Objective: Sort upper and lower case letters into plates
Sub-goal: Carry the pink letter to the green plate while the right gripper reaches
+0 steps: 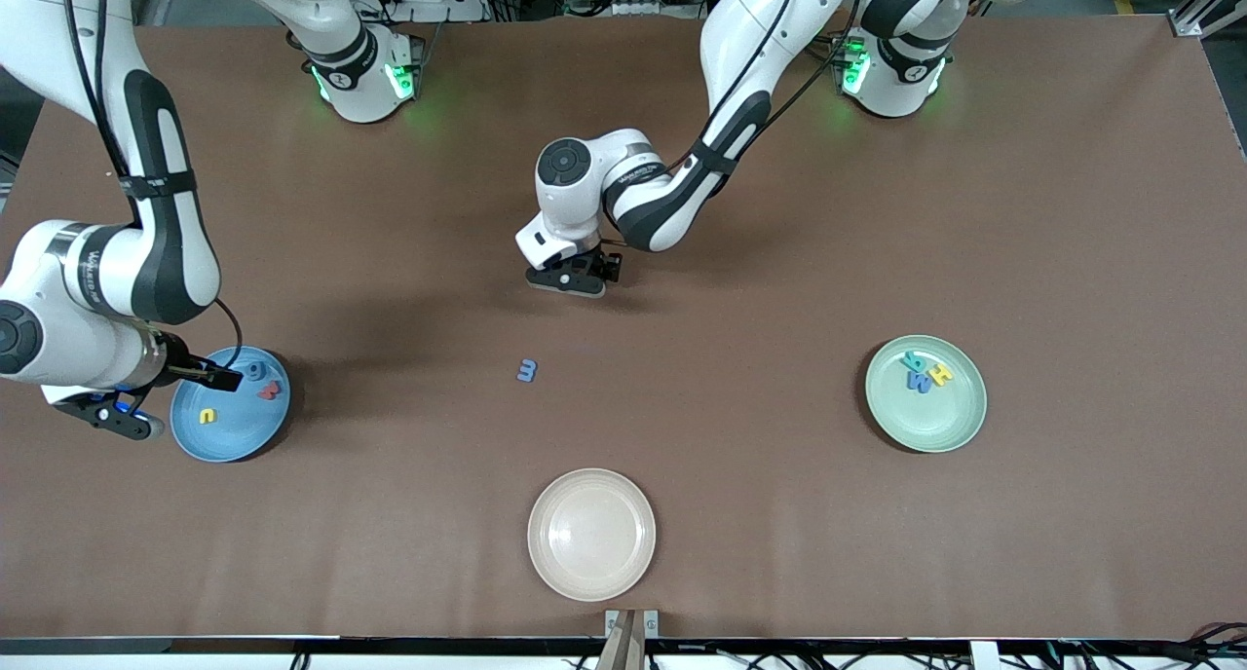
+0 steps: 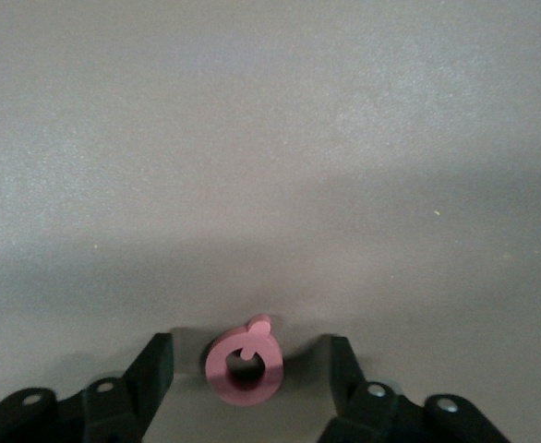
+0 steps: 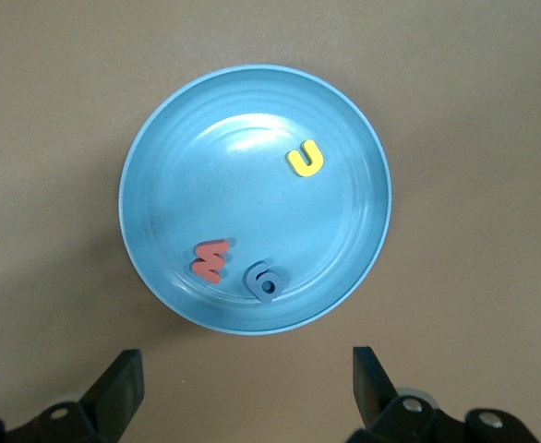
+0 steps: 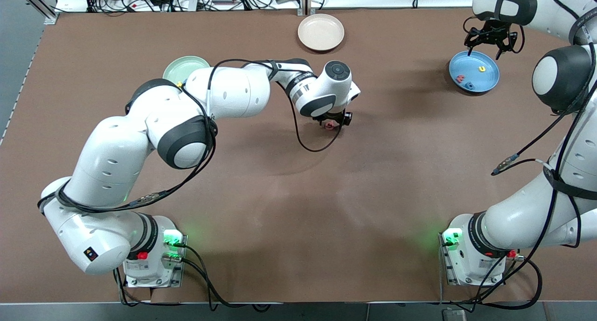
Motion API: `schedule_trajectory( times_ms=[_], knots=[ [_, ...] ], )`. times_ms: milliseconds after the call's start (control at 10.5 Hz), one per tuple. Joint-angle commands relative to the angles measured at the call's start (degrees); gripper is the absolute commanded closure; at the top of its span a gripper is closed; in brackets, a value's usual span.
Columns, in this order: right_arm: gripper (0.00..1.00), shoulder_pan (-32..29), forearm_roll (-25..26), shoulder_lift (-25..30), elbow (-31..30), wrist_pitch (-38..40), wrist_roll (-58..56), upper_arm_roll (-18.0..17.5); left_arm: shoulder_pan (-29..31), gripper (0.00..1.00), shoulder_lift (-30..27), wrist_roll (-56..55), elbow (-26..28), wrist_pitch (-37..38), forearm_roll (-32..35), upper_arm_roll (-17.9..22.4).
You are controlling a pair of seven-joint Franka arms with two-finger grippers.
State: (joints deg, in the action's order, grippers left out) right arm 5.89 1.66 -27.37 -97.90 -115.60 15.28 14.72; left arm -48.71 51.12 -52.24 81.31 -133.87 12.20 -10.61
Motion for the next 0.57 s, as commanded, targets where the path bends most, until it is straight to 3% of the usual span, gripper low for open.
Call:
schedule_trajectory(
  times_ms=[0,96,191,287,478],
  knots=[
    [0.00,0.00,0.10,-0.40,0.87,0.38,-0.25,-0.13,-1.04,0.45,0.56,-0.94,-1.06,0.19,-0.60,1.03],
    [0.00,0.00,0.10,-0.40,0.78,0.38,-0.25,-0.13,-1.04,0.62,0.56,-0.50,-0.89,0.45,-0.16,1.03],
    [0.00,0.00,0.10,-0.40,0.78,0.38,-0.17,-0.21,-1.04,0.86,0.65,0.55,-0.89,0.54,-0.16,1.12],
    [0.00,0.08,0.10,-0.40,0.78,0.38,-0.17,-0.22,-0.95,1.00,0.65,0.64,-0.80,0.54,-0.25,1.12],
    [0.00,0.35,0.01,-0.40,0.78,0.46,0.10,-0.22,-0.77,1.00,-1.36,0.64,-1.06,4.38,-0.42,2.08]
  ],
)
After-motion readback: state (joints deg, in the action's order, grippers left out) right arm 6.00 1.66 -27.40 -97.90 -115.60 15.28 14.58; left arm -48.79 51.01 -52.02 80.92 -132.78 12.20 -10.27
